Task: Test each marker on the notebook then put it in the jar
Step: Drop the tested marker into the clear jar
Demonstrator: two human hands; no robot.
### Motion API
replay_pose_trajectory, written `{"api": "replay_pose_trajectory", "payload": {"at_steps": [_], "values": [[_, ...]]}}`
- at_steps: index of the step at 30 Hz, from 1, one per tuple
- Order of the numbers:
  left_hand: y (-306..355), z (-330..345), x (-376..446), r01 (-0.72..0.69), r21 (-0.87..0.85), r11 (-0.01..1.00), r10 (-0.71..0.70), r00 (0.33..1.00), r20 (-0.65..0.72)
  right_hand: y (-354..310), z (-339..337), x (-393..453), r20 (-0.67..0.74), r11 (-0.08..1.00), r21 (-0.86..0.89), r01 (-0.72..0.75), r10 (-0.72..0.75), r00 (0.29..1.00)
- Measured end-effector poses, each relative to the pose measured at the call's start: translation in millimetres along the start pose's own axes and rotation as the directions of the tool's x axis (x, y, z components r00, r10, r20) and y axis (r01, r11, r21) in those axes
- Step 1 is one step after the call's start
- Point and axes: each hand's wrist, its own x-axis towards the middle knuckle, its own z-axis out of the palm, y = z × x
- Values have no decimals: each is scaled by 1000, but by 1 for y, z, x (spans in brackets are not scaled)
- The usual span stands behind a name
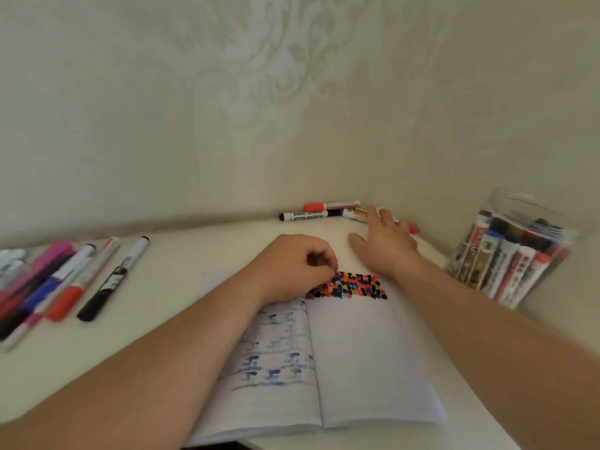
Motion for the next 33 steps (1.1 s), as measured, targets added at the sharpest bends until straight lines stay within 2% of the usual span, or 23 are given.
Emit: {"api": "replay_pose_trajectory", "payload": {"at_steps": [2,5,6,9,11,13,14,15,16,18,20,22,29,31,33], "values": [[-1,-2,0,15,3,1000,-15,1000,17,-2,1,8,-33,996,-88,-10,8,999],[0,-3,1,24,-15,1000,-24,999,30,-1,1,10,-232,971,-236,34,-90,969],[0,-3,2,24,-20,1000,-23,999,28,-1,1,11,-236,971,-235,41,-98,967],[0,-4,2,23,-18,1000,-23,1000,21,-7,-8,8,-82,977,-213,26,-44,996],[-1,-4,1,26,-18,1000,-26,1000,16,-11,-19,-3,-85,985,-159,61,-76,994],[-1,-4,1,24,-30,999,-24,1000,5,-16,-34,-24,-158,991,79,106,-93,983],[0,-4,1,21,-46,999,-21,1000,1,-17,-40,-36,-187,948,289,134,-81,979],[0,-4,1,20,-58,998,-20,1000,-4,-19,-44,-50,-196,837,521,168,-74,978],[1,-5,1,19,-58,998,-19,1000,-1,-20,-45,-63,-184,678,711,187,-78,980],[2,-5,-1,-5,-27,1000,5,1000,-1,-15,-38,-85,-137,399,901,171,-113,984],[2,-5,-2,-35,0,999,35,999,-17,-9,-25,-101,-89,213,971,114,-122,988],[1,-3,-1,-41,3,999,41,999,-36,-5,-16,-105,-76,141,986,90,-104,992],[-2,-2,-2,-76,14,997,76,994,-77,2,-8,-99,-80,92,991,101,-209,975],[-3,-4,0,-70,-17,997,67,991,-119,12,-12,-95,-6,12,1000,11,-324,946],[-5,-7,2,-64,-92,994,46,981,-189,23,-22,-92,72,-79,989,-123,-468,881]]}}
